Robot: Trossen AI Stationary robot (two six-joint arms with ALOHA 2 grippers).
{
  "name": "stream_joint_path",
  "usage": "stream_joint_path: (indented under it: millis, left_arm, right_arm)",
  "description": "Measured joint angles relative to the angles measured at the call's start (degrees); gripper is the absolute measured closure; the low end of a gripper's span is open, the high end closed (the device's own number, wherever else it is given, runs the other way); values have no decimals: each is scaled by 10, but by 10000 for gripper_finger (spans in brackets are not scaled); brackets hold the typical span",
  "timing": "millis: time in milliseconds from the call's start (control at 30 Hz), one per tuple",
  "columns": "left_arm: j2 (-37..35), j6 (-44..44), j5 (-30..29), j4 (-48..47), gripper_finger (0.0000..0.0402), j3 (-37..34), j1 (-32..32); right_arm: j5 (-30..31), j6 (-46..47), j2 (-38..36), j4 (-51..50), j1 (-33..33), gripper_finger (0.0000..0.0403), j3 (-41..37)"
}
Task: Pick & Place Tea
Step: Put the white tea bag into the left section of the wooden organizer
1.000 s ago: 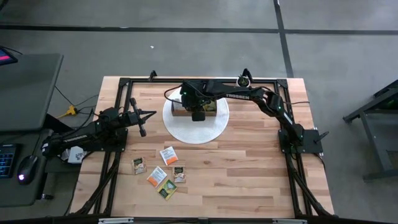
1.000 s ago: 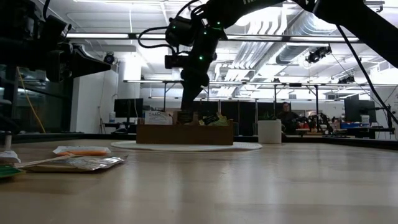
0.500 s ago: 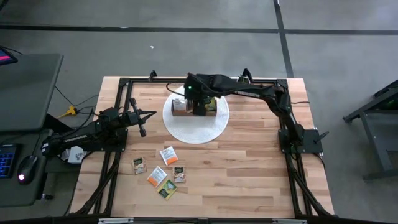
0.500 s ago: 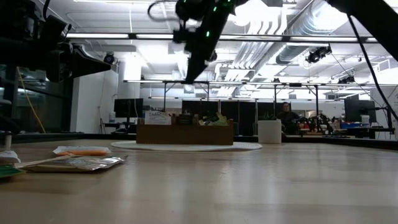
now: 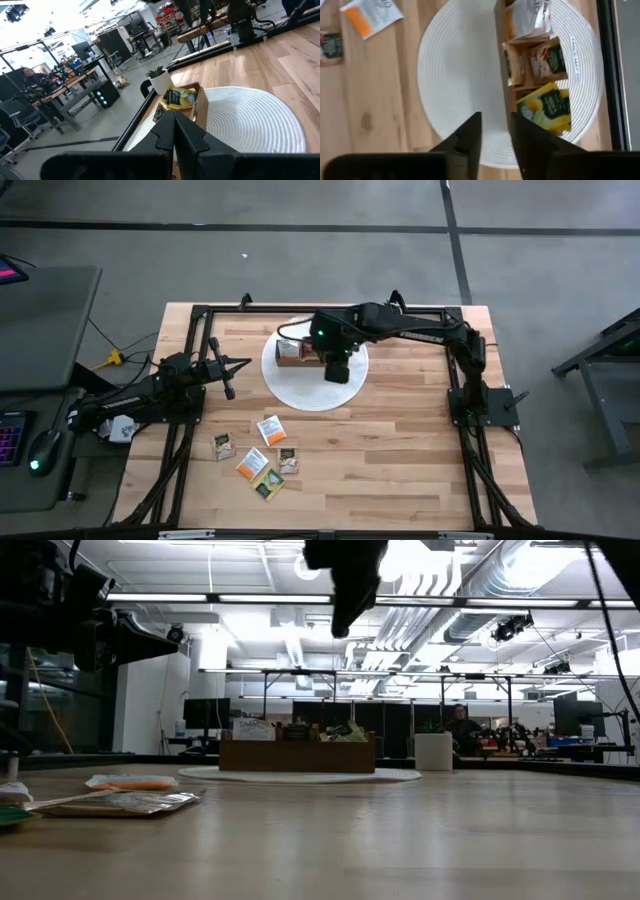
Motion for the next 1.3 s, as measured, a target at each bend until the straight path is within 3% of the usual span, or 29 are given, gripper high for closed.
stream_joint_path:
  millis: [100, 233, 467, 733, 967, 1300]
  left_arm:
    - [0, 0, 0, 0, 401, 0, 0]
    - [0, 0, 0, 0, 401, 0, 0]
    - [0, 0, 0, 0, 401, 0, 0]
    - [0, 0, 0, 0, 401, 0, 0]
    - [0, 0, 0, 0, 401, 0, 0]
    - [0, 0, 0, 0, 401, 0, 0]
  right_arm:
    - [2, 15, -44, 19, 15, 350, -61]
    - [1, 46, -138, 96, 38, 396, -209]
    - [15, 182, -323, 240, 88, 400, -460]
    - [29, 309, -507, 380, 174, 400, -679]
    - [65, 350, -634, 501, 216, 402, -842]
    - [82, 336, -743, 681, 185, 402, -1004]
